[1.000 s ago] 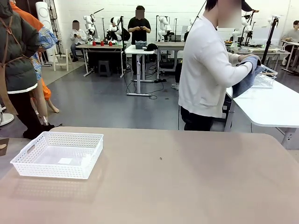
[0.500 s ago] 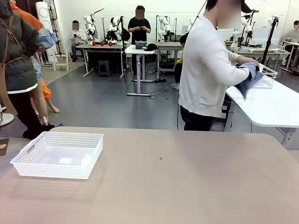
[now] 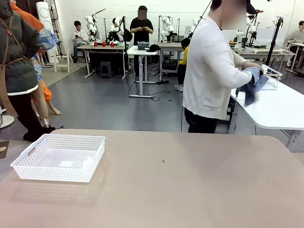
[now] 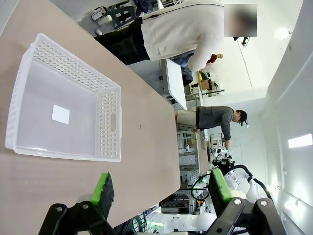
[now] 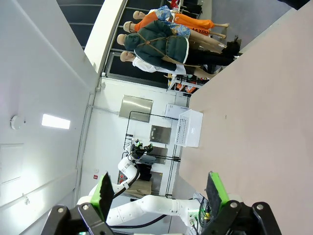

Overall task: Clean and organize the cups into the basket.
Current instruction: Pick up the Organizing basket and move it to the center of the table, then pick up the Reusable plastic cup from the right side of the table and place it inside the Organizing basket.

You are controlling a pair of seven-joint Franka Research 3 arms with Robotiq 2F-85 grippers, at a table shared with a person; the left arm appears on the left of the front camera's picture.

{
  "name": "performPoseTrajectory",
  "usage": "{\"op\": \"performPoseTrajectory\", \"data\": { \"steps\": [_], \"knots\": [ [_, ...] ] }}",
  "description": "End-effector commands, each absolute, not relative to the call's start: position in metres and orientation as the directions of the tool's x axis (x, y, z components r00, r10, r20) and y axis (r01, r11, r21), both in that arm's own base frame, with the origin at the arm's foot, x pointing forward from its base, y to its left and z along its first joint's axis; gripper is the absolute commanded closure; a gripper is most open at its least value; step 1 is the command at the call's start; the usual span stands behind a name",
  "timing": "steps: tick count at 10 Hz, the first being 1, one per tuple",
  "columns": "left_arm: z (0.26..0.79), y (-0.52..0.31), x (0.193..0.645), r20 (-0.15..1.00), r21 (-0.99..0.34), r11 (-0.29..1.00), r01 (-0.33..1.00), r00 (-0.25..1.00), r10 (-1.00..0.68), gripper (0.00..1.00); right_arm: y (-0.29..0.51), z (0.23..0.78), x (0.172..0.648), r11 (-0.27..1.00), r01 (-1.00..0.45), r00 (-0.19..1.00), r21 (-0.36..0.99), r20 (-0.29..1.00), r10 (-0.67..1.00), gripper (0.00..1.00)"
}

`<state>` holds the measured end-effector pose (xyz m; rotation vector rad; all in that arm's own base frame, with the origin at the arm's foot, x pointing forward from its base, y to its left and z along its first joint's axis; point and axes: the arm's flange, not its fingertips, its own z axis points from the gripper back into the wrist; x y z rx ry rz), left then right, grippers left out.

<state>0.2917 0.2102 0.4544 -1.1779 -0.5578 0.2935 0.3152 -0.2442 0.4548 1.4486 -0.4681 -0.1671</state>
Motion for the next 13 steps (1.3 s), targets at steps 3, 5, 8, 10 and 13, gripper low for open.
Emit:
{"op": "performPoseTrajectory", "data": {
  "steps": [3, 5, 8, 10, 13],
  "knots": [
    [0.4564, 0.2094, 0.2933, 0.267, -0.928, 0.364, 0.083, 0.828, 0.493, 0.0, -0.2454, 0.4529, 0.3153, 0.139, -0.158, 0.9, 0.978, 0.201, -0.388, 0.0],
    [0.4564, 0.2094, 0.2933, 0.267, -0.928, 0.364, 0.083, 0.828, 0.493, 0.0, -0.2454, 0.4529, 0.3153, 0.139, -0.158, 0.9, 0.978, 0.201, -0.388, 0.0],
    [0.4564, 0.2094, 0.2933, 0.267, -0.928, 0.364, 0.083, 0.828, 0.493, 0.0, -0.2454, 0.4529, 0.3153, 0.139, -0.158, 0.9, 0.978, 0.201, -0.388, 0.0],
    [0.4564, 0.2094, 0.2933, 0.267, -0.928, 0.364, 0.083, 0.828, 0.493, 0.0, -0.2454, 0.4529, 0.3153, 0.139, -0.158, 0.9, 0.978, 0.201, -0.388, 0.0],
    [0.4564, 0.2094, 0.2933, 0.267, -0.928, 0.364, 0.083, 0.828, 0.493, 0.0, -0.2454, 0.4529, 0.3153, 0.139, -0.158, 0.9, 0.978, 0.201, -0.388, 0.0]
  ]
}}
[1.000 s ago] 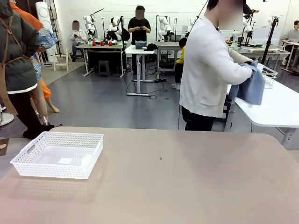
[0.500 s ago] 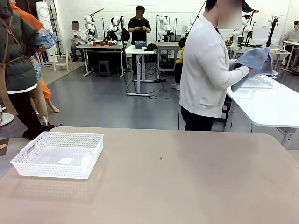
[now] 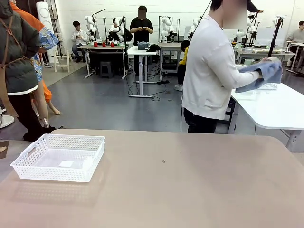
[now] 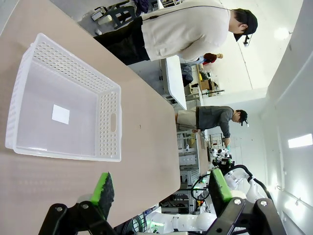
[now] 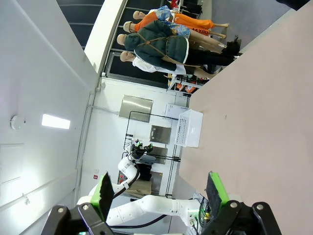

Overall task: Clean and organize the cups into the basket.
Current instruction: Pick up the Organizing basket and move it to the center of the table, then pick up the Reusable plastic cup from the right side of the table and place it inside the Organizing basket.

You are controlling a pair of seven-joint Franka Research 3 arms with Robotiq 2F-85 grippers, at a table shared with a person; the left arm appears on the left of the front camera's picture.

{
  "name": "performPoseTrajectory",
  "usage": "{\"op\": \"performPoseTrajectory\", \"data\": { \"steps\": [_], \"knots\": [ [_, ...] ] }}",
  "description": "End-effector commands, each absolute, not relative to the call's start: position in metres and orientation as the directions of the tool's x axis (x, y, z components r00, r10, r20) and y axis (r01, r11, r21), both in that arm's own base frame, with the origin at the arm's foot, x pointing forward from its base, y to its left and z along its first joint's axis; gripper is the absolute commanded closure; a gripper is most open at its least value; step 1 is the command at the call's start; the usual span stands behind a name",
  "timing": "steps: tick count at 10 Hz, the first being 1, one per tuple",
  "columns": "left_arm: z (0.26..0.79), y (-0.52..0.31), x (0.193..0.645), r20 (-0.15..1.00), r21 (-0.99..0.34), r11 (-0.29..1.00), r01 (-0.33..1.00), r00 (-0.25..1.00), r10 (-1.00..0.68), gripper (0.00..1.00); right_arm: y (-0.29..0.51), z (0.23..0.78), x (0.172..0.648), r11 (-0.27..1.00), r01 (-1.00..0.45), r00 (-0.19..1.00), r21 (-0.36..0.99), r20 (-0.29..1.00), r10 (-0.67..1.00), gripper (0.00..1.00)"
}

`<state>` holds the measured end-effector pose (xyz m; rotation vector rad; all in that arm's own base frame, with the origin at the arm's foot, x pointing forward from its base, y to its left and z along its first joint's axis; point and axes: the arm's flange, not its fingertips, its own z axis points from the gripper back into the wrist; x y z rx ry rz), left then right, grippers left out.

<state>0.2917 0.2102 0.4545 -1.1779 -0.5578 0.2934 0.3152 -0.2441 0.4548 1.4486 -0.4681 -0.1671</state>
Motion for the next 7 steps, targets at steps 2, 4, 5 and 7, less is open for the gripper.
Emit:
{"op": "performPoseTrajectory", "data": {
  "steps": [2, 4, 5, 7],
  "knots": [
    [0.4564, 0.2094, 0.2933, 0.267, -0.928, 0.364, 0.083, 0.828, 0.493, 0.0, -0.2454, 0.4529, 0.3153, 0.139, -0.158, 0.9, 0.978, 0.201, -0.388, 0.0],
    [0.4564, 0.2094, 0.2933, 0.267, -0.928, 0.364, 0.083, 0.828, 0.493, 0.0, -0.2454, 0.4529, 0.3153, 0.139, -0.158, 0.9, 0.978, 0.201, -0.388, 0.0],
    [0.4564, 0.2094, 0.2933, 0.267, -0.928, 0.364, 0.083, 0.828, 0.493, 0.0, -0.2454, 0.4529, 0.3153, 0.139, -0.158, 0.9, 0.978, 0.201, -0.388, 0.0],
    [0.4564, 0.2094, 0.2933, 0.267, -0.928, 0.364, 0.083, 0.828, 0.493, 0.0, -0.2454, 0.4529, 0.3153, 0.139, -0.158, 0.9, 0.978, 0.201, -0.388, 0.0]
  ]
}}
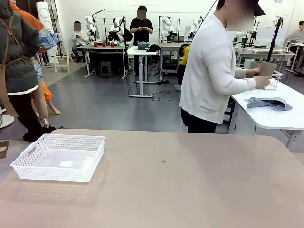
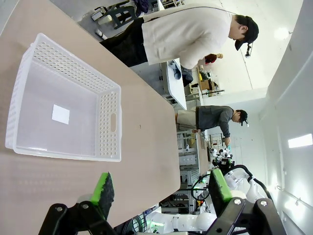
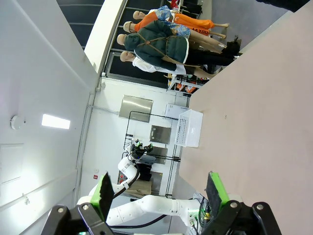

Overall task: Clean and organize the cups into the basket.
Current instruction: Pick up the Organizing basket and move it to the center of the table, then pick up the Reusable plastic cup from the right side of the table and place it inside the Organizing basket.

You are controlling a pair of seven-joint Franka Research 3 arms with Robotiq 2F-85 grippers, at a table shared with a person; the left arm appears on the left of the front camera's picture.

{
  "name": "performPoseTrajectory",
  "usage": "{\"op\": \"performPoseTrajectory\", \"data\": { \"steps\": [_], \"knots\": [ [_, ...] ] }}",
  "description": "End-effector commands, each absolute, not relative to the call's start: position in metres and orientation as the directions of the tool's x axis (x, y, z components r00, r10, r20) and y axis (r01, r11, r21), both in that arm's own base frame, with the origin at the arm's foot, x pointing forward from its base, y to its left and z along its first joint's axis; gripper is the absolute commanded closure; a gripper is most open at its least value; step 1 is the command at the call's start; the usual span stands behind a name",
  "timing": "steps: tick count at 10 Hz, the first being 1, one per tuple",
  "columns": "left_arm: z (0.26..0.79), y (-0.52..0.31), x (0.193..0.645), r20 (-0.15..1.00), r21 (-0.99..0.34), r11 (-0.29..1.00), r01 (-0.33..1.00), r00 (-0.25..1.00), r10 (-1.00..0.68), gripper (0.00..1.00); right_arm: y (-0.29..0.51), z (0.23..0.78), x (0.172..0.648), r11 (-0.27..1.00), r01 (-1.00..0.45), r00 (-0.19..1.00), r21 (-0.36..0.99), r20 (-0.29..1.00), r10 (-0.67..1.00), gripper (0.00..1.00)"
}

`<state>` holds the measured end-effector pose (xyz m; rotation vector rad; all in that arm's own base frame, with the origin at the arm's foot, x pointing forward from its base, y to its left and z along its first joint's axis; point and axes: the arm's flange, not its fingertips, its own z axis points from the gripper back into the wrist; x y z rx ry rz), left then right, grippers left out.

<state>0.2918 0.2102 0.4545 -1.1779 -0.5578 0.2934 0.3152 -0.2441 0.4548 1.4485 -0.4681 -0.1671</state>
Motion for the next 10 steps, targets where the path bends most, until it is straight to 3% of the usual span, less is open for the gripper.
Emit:
{"op": "performPoseTrajectory", "data": {
  "steps": [1, 10],
  "knots": [
    [0.4564, 0.2094, 0.2933, 0.267, -0.928, 0.364, 0.083, 0.828, 0.493, 0.0, -0.2454, 0.4529, 0.3153, 0.139, -0.158, 0.9, 0.978, 0.201, -0.388, 0.0],
    [0.4564, 0.2094, 0.2933, 0.267, -0.928, 0.364, 0.083, 0.828, 0.493, 0.0, -0.2454, 0.4529, 0.3153, 0.139, -0.158, 0.9, 0.978, 0.201, -0.388, 0.0]
  ]
}}
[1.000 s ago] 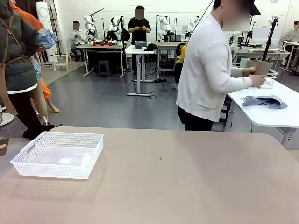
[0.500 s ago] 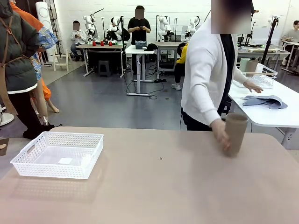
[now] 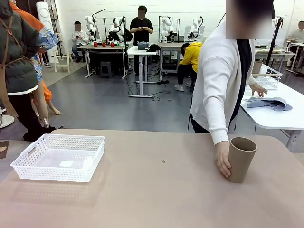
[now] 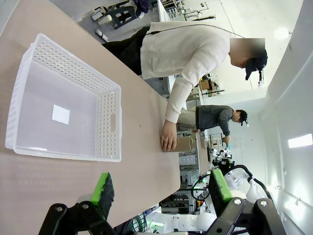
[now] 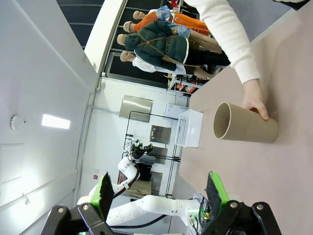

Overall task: Clean and organize the cups into the basket.
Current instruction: Pick up the Organizing basket and move it to the center of the table, then pick up the Reusable plastic cup from the right side of the table and place it inside the Organizing basket.

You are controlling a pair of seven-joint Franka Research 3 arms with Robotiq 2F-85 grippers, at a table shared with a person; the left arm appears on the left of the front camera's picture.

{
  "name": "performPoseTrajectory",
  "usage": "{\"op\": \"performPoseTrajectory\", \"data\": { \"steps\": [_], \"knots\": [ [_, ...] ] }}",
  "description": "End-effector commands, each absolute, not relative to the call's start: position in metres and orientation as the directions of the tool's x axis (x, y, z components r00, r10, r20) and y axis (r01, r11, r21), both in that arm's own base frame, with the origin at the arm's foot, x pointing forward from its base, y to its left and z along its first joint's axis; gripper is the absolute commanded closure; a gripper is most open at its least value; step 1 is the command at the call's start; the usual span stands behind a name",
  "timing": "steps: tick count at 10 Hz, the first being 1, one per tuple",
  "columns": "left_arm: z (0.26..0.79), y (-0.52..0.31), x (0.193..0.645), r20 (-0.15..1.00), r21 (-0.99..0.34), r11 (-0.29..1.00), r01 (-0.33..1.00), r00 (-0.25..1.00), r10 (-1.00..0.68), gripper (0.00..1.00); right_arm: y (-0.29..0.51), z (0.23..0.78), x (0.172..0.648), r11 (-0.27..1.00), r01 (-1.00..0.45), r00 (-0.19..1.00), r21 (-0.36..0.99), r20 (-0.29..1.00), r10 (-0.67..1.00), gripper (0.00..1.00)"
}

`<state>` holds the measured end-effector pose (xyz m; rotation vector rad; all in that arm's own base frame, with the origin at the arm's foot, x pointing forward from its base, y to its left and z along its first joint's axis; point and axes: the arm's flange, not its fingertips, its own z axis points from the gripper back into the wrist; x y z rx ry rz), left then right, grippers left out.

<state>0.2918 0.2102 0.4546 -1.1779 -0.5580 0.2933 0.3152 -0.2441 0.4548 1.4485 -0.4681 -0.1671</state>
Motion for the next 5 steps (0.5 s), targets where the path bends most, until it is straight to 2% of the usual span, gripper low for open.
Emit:
{"op": "performPoseTrajectory", "data": {
  "steps": [1, 2, 3, 4, 5],
  "knots": [
    [0.456, 0.209, 0.293, 0.267, -0.928, 0.364, 0.083, 0.828, 0.493, 0.0, -0.245, 0.453, 0.315, 0.139, -0.158, 0.9, 0.978, 0.201, -0.388, 0.0],
    [0.455, 0.21, 0.292, 0.258, -0.928, 0.367, 0.069, 0.829, 0.496, 0.0, -0.244, 0.455, 0.315, 0.129, -0.169, 0.899, 0.977, 0.206, -0.387, 0.0],
    [0.458, 0.21, 0.284, 0.406, -0.848, 0.501, 0.172, 0.819, 0.406, 0.0, -0.24, 0.454, 0.318, 0.161, -0.318, 0.903, 0.934, 0.35, -0.248, 0.0],
    [0.462, 0.206, 0.283, 0.498, -0.744, 0.635, 0.209, 0.807, 0.319, 0.0, -0.235, 0.453, 0.323, 0.19, -0.46, 0.862, 0.867, 0.487, -0.137, 0.0],
    [0.468, 0.203, 0.287, 0.505, -0.661, 0.712, 0.238, 0.843, 0.187, 0.0, -0.227, 0.451, 0.329, 0.254, -0.605, 0.779, 0.755, 0.626, -0.004, 0.0]
  ]
}}
